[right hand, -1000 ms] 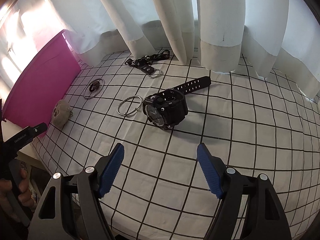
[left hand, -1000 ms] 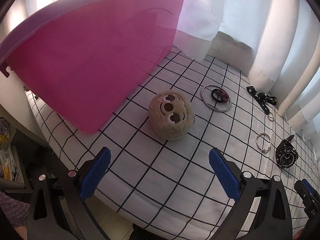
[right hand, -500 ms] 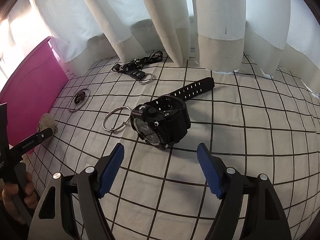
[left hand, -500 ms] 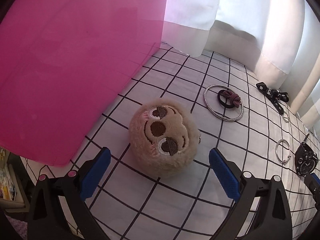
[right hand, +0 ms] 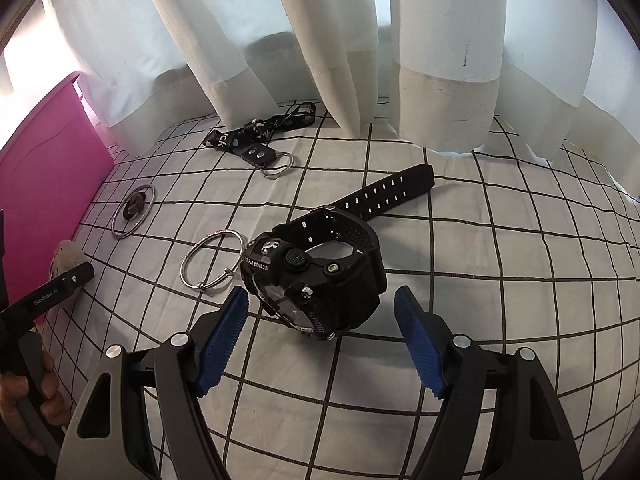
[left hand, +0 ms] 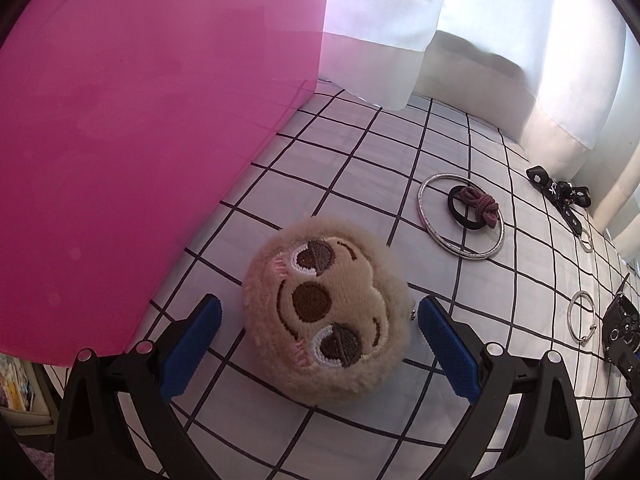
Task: Organize jewelry
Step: 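Close the left tool on the plush sloth while the right tool grasps the black watch, then carry the sloth with the left tool while the right tool carries the watch to the tub, then open both tools to drop the sloth and watch into the tub, then move the left tool to the dark red hair tie while the right tool approaches the silver bangle, then close the left tool on the hair tie while the right tool grasps the silver bangle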
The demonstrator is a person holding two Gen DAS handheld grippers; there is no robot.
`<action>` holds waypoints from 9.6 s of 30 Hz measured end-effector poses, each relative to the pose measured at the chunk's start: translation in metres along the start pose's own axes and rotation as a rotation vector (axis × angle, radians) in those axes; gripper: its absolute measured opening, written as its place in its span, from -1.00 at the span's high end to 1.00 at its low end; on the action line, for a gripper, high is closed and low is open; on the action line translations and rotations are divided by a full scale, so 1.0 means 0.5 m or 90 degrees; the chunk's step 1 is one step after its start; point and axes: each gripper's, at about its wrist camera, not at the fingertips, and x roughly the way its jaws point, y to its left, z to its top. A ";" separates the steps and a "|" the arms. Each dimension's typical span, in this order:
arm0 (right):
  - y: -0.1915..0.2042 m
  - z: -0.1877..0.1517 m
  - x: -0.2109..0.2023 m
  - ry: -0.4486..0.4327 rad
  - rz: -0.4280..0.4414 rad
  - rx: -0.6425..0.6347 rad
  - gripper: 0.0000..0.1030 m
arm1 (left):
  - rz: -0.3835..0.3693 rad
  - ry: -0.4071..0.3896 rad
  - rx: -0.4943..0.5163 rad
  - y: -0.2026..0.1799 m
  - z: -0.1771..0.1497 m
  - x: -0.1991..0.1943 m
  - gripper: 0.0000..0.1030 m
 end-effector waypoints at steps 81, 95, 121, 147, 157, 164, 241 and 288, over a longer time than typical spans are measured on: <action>0.017 -0.023 -0.316 -0.102 0.053 -0.089 -0.31 | -0.067 -0.075 0.048 -0.053 -0.055 -0.370 0.02; 0.136 0.072 -0.418 -0.170 0.128 -0.165 -0.31 | -0.055 -0.163 0.000 0.038 0.032 -0.522 0.02; 0.711 0.269 -0.267 -0.137 0.289 -0.330 -0.31 | 0.023 -0.143 -0.073 0.436 0.270 -0.382 0.01; 0.875 0.301 -0.020 0.061 0.219 -0.425 -0.31 | -0.002 0.018 -0.088 0.466 0.291 -0.209 -0.04; 0.892 0.307 0.007 0.087 0.200 -0.427 -0.31 | 0.002 0.032 -0.092 0.465 0.294 -0.202 -0.15; 0.901 0.330 0.027 0.093 0.196 -0.407 -0.33 | 0.012 0.025 -0.100 0.466 0.293 -0.213 -0.46; 0.230 0.213 -0.276 -0.030 0.103 -0.100 -0.43 | -0.093 -0.078 0.084 0.033 0.235 -0.412 -0.88; 0.135 0.018 0.056 0.025 -0.016 -0.030 -0.43 | -0.114 0.031 0.169 -0.141 0.178 0.069 -0.86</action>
